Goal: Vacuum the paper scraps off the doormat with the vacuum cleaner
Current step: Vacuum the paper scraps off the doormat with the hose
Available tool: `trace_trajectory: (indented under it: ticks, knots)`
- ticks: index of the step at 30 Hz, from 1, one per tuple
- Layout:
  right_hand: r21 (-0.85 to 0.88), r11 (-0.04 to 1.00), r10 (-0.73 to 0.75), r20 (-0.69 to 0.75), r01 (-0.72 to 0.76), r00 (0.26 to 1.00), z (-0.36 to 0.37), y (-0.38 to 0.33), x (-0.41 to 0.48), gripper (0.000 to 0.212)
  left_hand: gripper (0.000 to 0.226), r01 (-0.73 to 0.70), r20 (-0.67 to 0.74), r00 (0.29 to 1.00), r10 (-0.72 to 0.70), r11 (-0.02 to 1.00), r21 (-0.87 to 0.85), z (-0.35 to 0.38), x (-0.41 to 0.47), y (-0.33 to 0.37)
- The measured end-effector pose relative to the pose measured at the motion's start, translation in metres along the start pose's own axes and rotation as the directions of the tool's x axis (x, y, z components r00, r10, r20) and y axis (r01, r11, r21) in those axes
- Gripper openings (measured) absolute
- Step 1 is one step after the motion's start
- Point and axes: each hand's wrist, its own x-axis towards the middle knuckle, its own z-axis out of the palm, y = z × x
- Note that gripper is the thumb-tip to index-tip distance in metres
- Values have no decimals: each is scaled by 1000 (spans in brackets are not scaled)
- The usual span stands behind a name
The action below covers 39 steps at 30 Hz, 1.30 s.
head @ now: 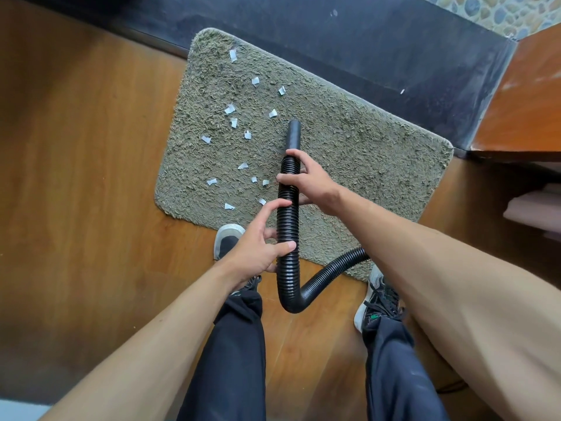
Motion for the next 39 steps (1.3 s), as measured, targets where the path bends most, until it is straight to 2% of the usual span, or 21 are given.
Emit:
trace_trajectory:
  ticks: [4,12,22,39]
  knots:
    - [11,999,38,45,-39,998,-2,-5,2,61,65,-7,2,1000,7,1000,-10,-5,-2,-1]
    - [-15,1000,23,48,-22,999,25,-16,11,61,65,-10,-16,1000,9,998,-60,-29,-8,1]
    - [-27,999,-19,15,19,1000,35,-23,17,60,67,-3,-21,1000,0,994,-111,-39,-4,3]
    - [-13,997,-77,-78,76,994,16,-48,27,61,66,-38,7,999,39,996,-80,-38,17,34]
